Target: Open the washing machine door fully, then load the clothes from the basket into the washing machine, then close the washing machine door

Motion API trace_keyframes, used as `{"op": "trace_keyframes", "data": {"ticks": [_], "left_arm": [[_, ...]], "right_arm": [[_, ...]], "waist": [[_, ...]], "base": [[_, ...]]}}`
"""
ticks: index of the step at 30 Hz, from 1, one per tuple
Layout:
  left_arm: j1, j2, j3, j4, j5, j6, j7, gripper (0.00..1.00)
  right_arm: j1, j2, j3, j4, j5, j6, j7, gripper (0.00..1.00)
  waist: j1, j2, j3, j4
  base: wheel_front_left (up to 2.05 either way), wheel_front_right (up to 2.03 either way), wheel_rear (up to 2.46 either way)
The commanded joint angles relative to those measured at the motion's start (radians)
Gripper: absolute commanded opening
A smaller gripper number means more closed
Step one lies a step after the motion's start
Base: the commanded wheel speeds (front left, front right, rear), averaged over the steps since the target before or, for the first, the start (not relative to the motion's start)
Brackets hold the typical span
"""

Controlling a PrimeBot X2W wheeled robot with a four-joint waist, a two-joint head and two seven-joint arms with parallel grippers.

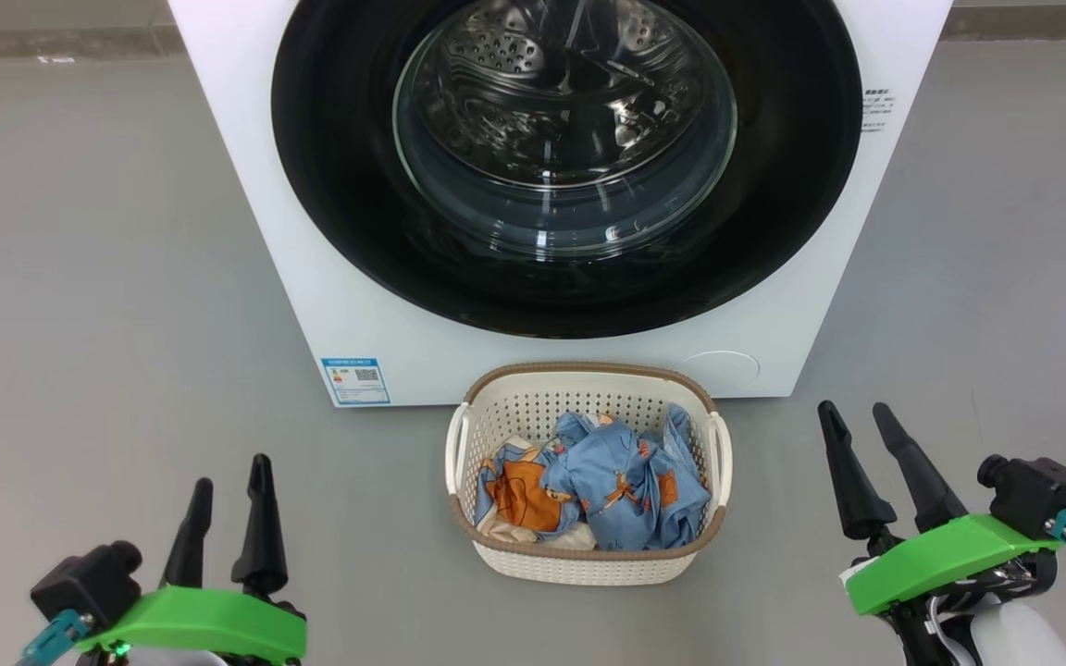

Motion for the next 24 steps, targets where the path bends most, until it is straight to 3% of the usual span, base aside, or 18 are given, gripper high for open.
{"op": "trace_keyframes", "data": {"ticks": [1,24], "left_arm": [[-0.048,0.021,0.017,-0.028,0.032,0.004,-0.018,1.0],[-0.084,0.025,-0.009,-0.021,0.277,0.018,-0.089,1.0]], "right_arm": [[-0.045,-0.013,0.022,-0.022,-0.041,0.001,-0.016,1.0],[-0.092,-0.03,0.06,0.0,-0.316,0.002,-0.086,1.0]], "waist": [[-0.0001,-0.0001,0.003,0.002],[-0.0001,-0.0001,0.017,0.013]], "base": [[0.0,0.0,0.0],[0.0,0.0,0.0]]}}
